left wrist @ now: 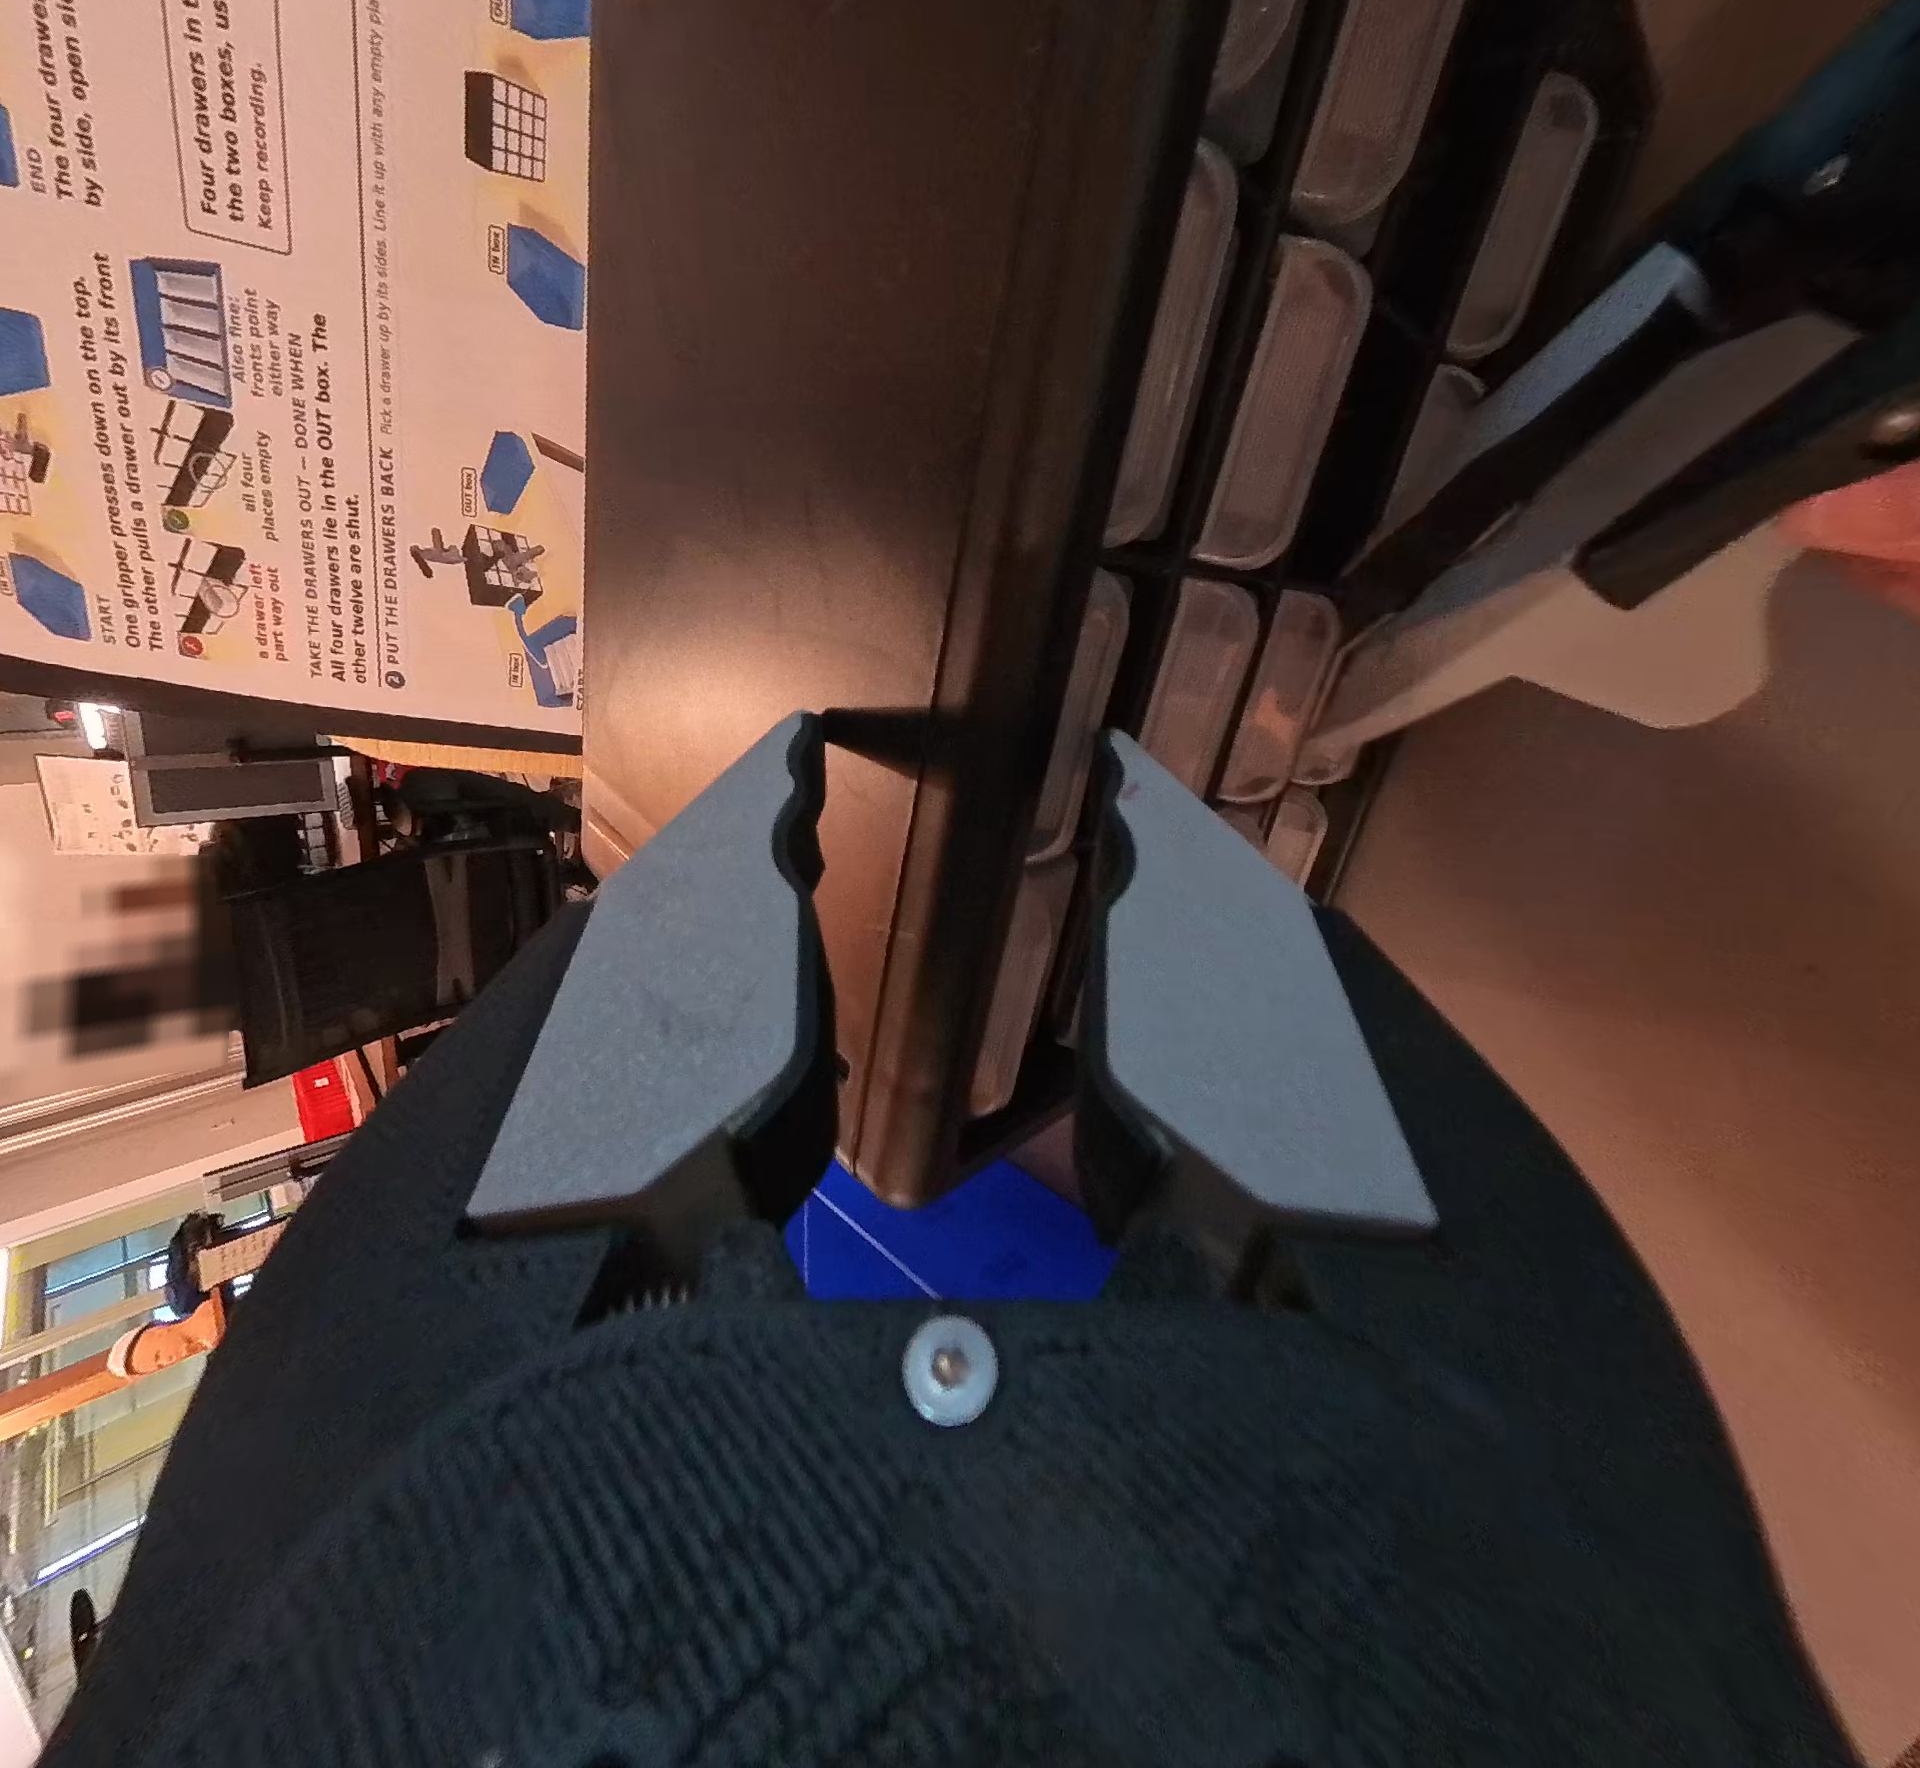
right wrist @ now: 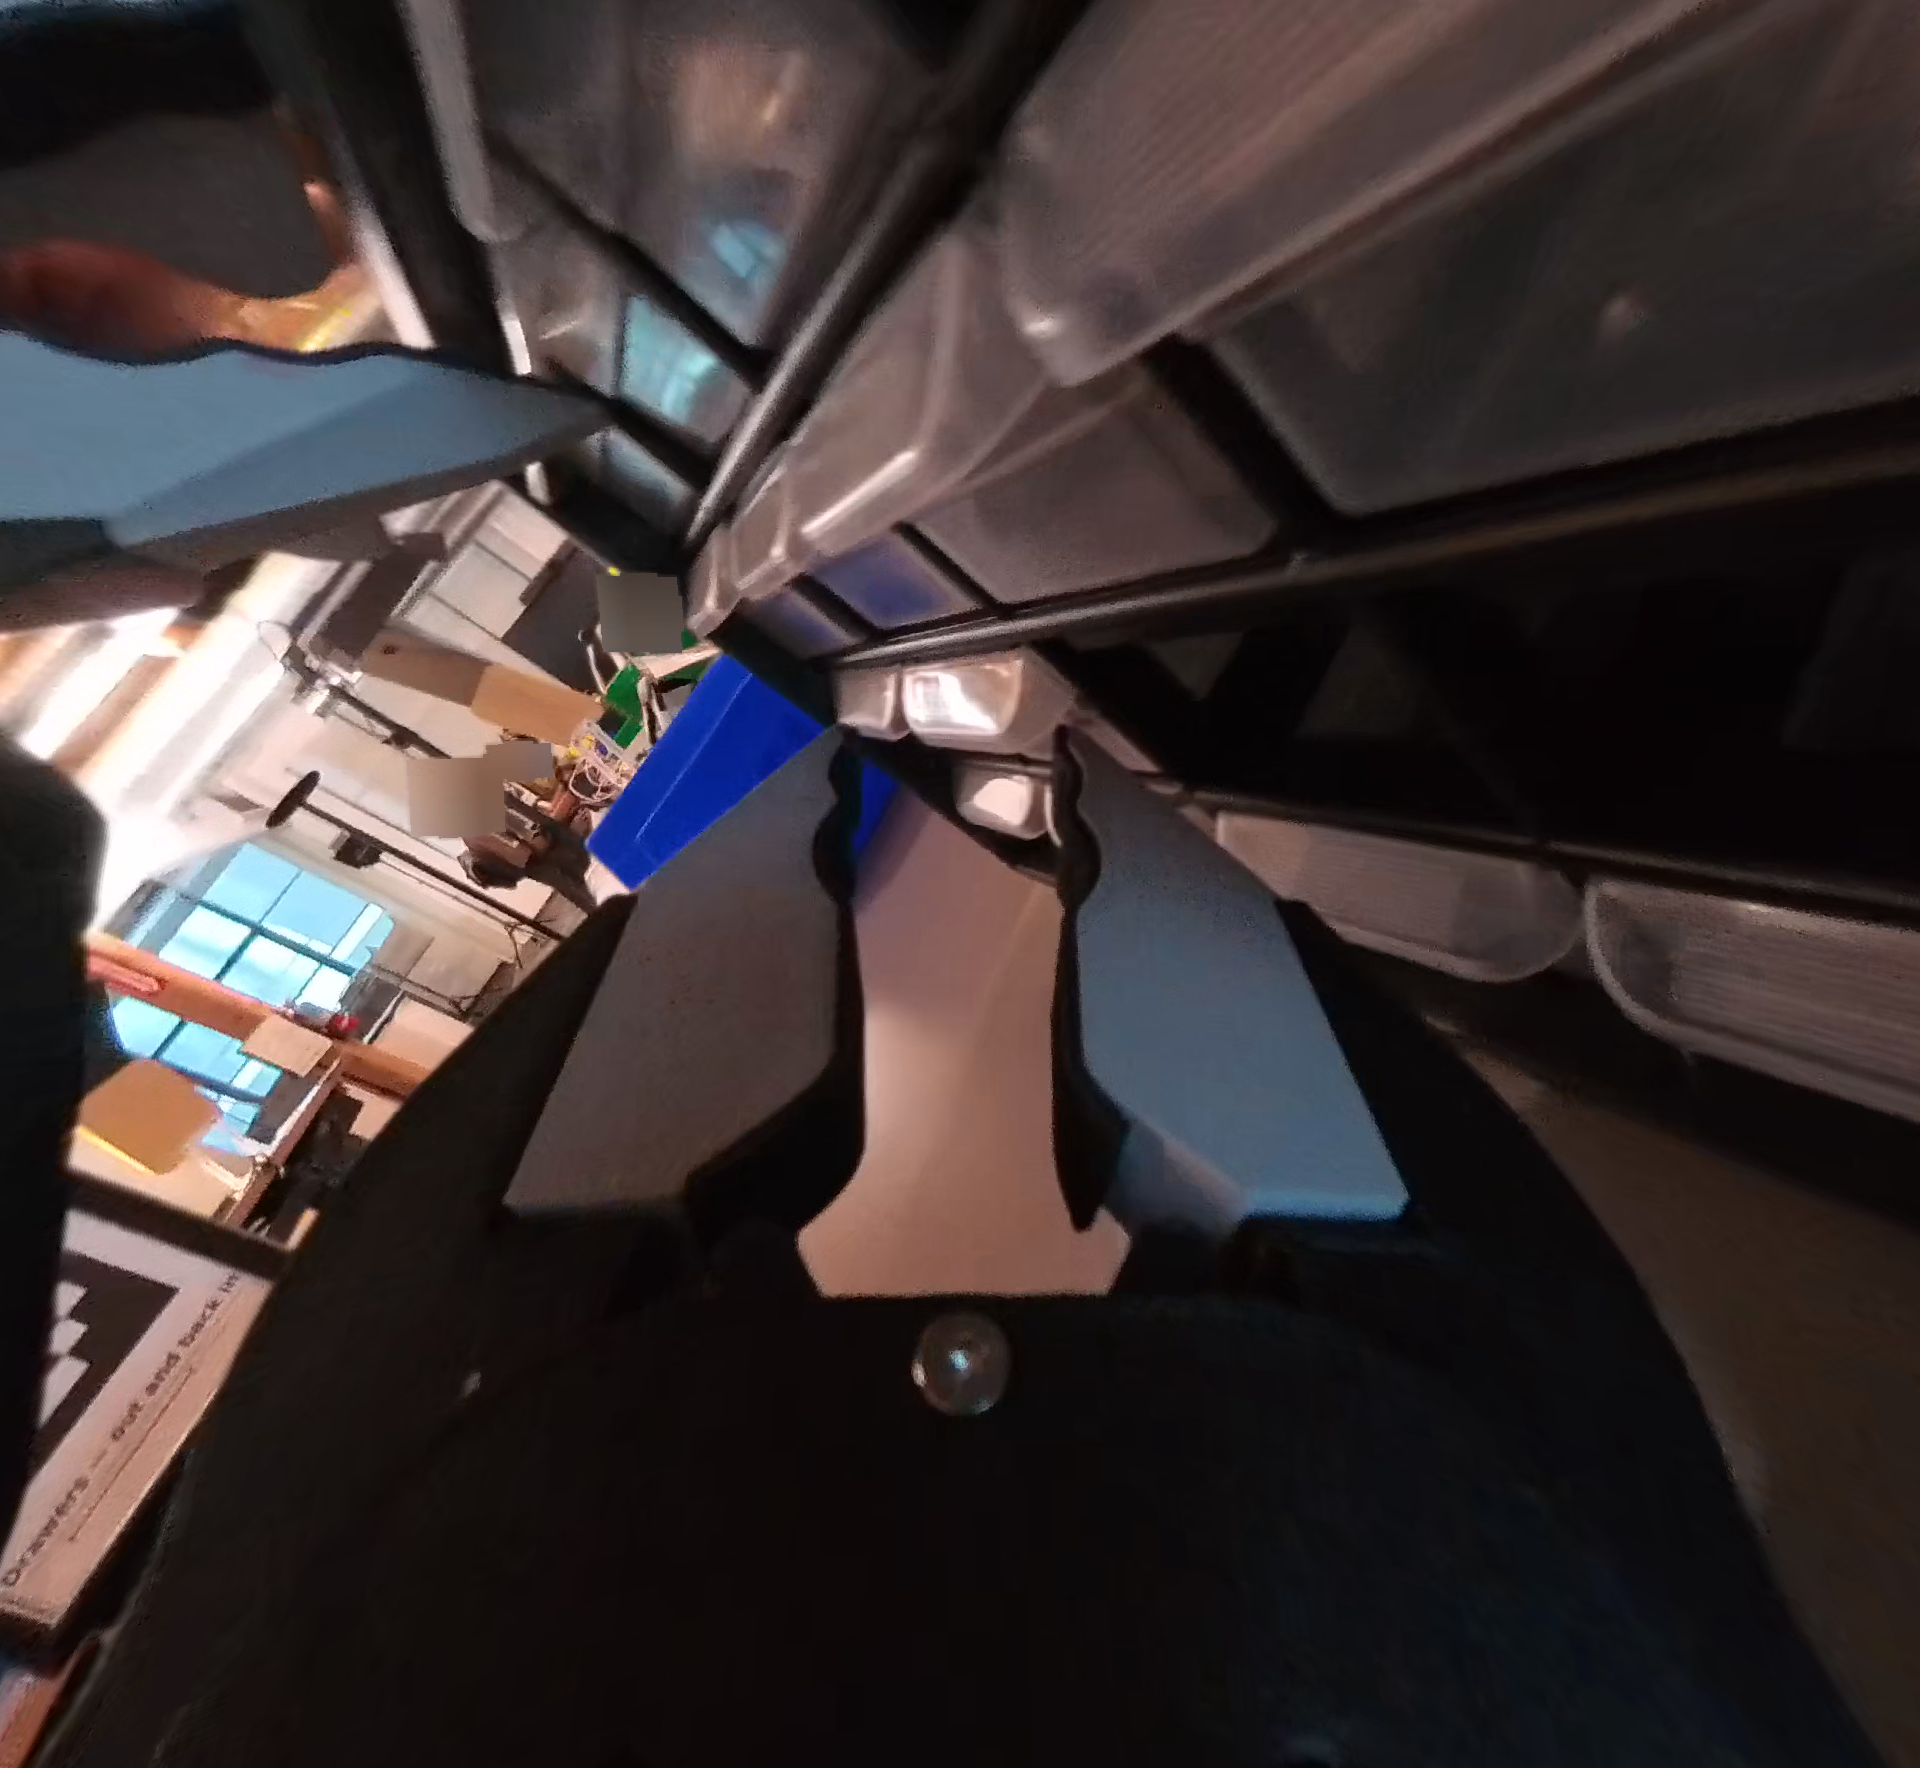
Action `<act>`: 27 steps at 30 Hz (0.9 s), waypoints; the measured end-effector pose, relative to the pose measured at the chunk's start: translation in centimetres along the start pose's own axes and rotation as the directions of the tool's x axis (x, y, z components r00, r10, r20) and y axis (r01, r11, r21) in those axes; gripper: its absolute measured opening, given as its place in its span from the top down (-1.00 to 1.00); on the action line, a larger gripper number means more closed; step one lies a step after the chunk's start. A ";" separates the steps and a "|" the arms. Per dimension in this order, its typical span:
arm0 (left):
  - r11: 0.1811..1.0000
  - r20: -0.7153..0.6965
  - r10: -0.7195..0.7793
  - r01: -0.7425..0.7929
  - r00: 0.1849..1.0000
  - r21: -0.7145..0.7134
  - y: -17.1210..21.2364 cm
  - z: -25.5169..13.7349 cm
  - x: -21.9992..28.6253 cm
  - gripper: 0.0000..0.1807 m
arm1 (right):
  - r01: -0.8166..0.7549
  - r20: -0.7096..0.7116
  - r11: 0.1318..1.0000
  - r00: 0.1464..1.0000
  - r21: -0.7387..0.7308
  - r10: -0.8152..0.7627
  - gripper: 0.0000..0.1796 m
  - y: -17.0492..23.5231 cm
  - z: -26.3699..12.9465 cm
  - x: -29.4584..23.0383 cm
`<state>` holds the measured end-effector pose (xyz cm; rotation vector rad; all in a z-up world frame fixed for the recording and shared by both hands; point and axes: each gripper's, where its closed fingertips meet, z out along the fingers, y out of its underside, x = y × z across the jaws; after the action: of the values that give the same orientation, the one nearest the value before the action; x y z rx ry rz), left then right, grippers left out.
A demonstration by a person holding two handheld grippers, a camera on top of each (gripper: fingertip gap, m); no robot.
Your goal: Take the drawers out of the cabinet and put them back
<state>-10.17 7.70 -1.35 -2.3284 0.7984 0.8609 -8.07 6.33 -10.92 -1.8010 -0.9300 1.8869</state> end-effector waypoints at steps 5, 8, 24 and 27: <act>1.000 0.001 0.001 -0.001 1.000 -0.002 0.0 0.0 0.0 0.45 | -0.030 0.012 1.000 0.999 0.002 0.030 0.83 0.2 1.0 0.3; 1.000 -0.001 0.002 -0.002 1.000 0.000 0.0 0.0 0.0 0.45 | -0.014 0.020 1.000 1.000 0.003 0.014 0.88 0.2 1.0 0.3; 1.000 -0.010 0.012 -0.012 1.000 0.001 0.0 0.0 0.0 0.45 | 0.595 -0.059 0.710 0.749 -0.376 -0.659 0.55 4.2 -5.4 -2.0; 1.000 -0.009 0.021 -0.021 1.000 -0.010 0.0 0.0 0.0 0.45 | 0.679 -0.048 0.514 0.579 -0.524 -0.814 0.52 2.9 -5.5 -2.5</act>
<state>-10.18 7.69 -1.33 -2.3383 0.8250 0.8663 -1.87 3.75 -10.89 -1.4112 -1.7852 0.8405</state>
